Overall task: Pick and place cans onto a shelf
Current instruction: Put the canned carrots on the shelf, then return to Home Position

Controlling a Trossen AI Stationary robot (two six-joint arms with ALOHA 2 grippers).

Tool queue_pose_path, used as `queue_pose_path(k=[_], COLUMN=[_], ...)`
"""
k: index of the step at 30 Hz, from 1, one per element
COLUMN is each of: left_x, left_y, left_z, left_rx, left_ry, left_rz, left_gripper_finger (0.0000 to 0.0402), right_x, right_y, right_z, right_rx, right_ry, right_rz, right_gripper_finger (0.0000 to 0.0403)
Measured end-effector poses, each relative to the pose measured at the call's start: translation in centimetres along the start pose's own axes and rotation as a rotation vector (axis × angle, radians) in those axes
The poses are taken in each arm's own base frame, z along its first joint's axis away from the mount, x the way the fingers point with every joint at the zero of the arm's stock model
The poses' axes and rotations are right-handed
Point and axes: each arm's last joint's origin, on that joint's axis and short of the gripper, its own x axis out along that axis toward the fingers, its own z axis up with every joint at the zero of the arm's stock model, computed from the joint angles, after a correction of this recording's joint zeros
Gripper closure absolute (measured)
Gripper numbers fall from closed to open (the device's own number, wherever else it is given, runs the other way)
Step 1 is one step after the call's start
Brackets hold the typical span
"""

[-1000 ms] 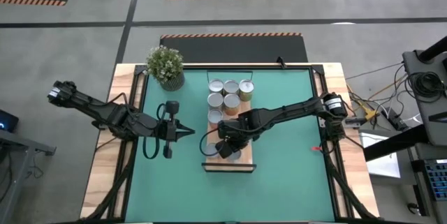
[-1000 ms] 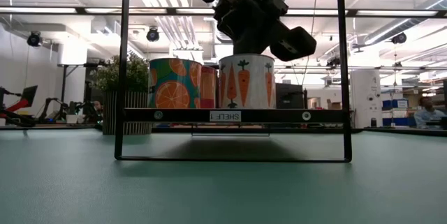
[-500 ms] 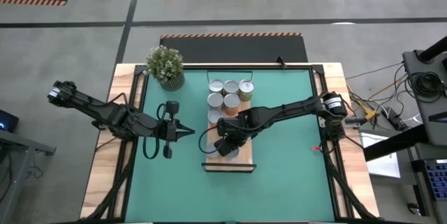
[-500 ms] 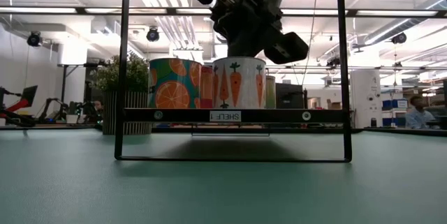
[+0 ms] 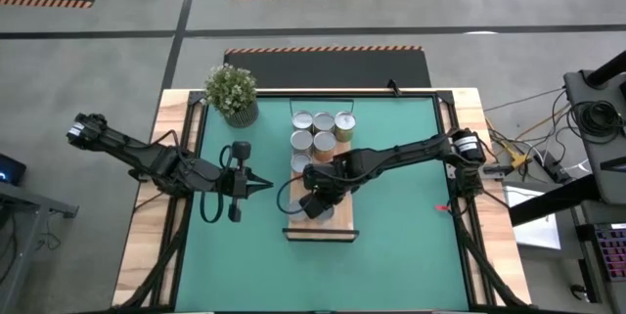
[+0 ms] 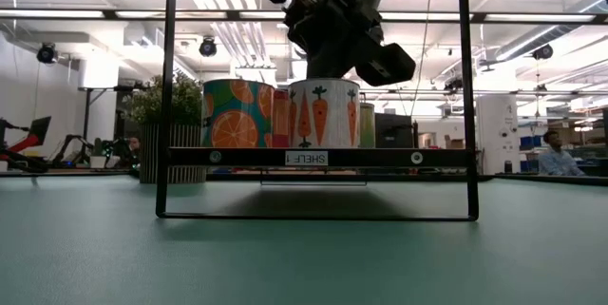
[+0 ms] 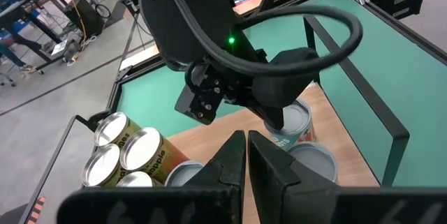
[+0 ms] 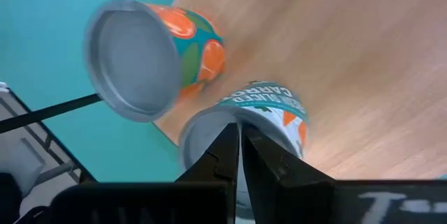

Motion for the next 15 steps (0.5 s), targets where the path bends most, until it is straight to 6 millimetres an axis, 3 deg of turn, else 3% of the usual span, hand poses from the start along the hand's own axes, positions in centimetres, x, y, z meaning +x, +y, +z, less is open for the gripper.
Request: queue_pose_path(k=[11, 15], left_x=[0.1, 0.4], left_y=[-0.1, -0.2], left_z=[0.0, -0.1], left_rx=[-0.001, 0.004], left_ry=[0.005, 0.016], left_rz=[-0.001, -0.004], left_gripper_finger=[0.0402, 0.0402], right_x=[-0.9, -2.6], right_y=[0.3, 0.5], right_z=[-0.1, -0.5], right_rx=[-0.006, -0.064], right_ry=[0.001, -0.014], right_rz=[0.01, 0.032], right_gripper_finger=[0.0394, 0.0394])
